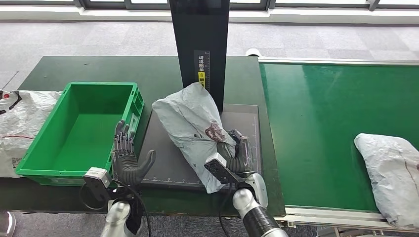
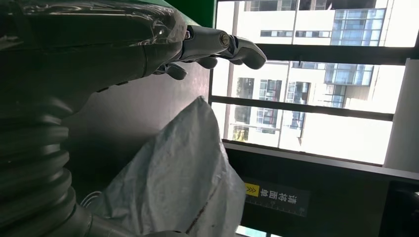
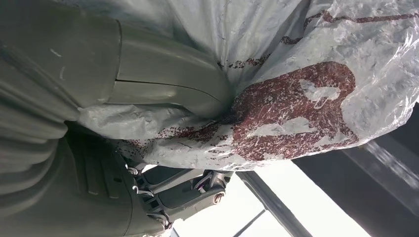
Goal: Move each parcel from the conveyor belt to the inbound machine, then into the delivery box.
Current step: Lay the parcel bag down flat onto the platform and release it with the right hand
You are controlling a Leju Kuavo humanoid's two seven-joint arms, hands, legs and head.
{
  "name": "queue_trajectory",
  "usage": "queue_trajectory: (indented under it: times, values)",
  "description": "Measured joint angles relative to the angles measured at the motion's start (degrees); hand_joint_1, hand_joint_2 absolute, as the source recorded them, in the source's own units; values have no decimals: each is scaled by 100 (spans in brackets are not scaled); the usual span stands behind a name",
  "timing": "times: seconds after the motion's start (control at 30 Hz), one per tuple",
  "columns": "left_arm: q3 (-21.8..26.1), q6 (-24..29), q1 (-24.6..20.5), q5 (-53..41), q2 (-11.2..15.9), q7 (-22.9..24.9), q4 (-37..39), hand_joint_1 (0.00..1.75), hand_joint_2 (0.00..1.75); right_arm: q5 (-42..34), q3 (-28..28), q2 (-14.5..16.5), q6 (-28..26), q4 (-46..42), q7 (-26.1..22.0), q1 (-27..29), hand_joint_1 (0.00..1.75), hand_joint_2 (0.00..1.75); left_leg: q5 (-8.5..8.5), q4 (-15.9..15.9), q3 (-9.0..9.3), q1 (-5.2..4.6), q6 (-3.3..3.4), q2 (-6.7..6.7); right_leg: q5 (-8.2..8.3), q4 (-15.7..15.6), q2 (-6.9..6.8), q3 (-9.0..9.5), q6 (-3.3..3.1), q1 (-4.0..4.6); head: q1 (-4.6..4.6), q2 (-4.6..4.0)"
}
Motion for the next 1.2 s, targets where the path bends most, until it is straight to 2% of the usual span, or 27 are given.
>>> queue_trajectory:
  times: [0.03, 0.17, 0.2, 0.37, 0.53, 0.63, 0.77, 1.0, 1.07, 1.2]
  values:
    - [0, 1, 0, -1, 0, 0, 0, 0, 175, 28, 1, -1, 20, 87, 57, -24, 170, 175, 0, 0, 0, 0, 0, 0, 0, 0, 0, 0, 0, 0, 0, 0]
    - [0, 2, 0, -14, 0, 0, -2, 0, 175, 112, 1, -2, 122, 348, 214, -103, 6, 175, 0, 0, 1, 0, 0, 0, 0, 0, 0, 0, 0, 0, 0, 0]
    - [0, 2, 0, -22, 0, 0, -2, 0, 175, 154, 5, -2, 175, 408, 270, -127, 0, 175, 0, 0, 1, 0, 0, 0, 0, 0, 0, 0, 0, 0, 0, 0]
    - [0, 10, 0, -36, 0, 0, -2, 0, 175, 426, 113, -2, 339, 697, 654, -212, 0, 175, 0, 0, 0, 0, 0, 0, 0, 0, 0, 0, 0, 1, 0, 0]
    - [0, 18, 1, -37, 0, 0, -2, 0, 175, 427, 142, -2, 318, 817, 679, -234, 0, 175, 0, 0, 0, 0, 0, 0, 0, 0, 1, -1, 0, 1, 0, 0]
    - [0, 25, 1, -37, 0, 0, -4, 0, 175, 281, 141, -2, 163, 835, 481, -237, 0, 175, 0, 0, 0, 0, 0, 1, 0, 0, 1, -1, 0, 0, 0, 0]
    - [0, 52, 7, -39, 0, 0, -31, 0, 175, 78, 69, -2, -288, 628, -61, -142, 0, 175, 0, 0, 0, 0, 0, 0, 0, 0, 0, -1, 0, 0, 0, 0]
    - [0, 81, 11, -39, 0, 0, -69, 0, 175, 311, -185, -5, -431, -444, -177, 238, 0, 175, 0, 1, 1, 0, 0, -3, 0, -1, -2, -3, 0, 0, 0, 0]
    - [0, 97, 11, -39, 0, 0, -67, 0, 175, 353, -247, -31, -434, -1216, -186, 490, 0, 175, 1, 1, -5, -1, 1, -11, 0, -1, -9, -5, 0, -2, 0, 0]
    - [-3, 147, 3, -65, 1, 0, -38, 0, 175, 299, -342, -98, -465, -3289, -205, 949, 0, 175, -2, 2, -2, -2, 2, -5, 0, -2, -2, -10, 0, -6, -2, 0]
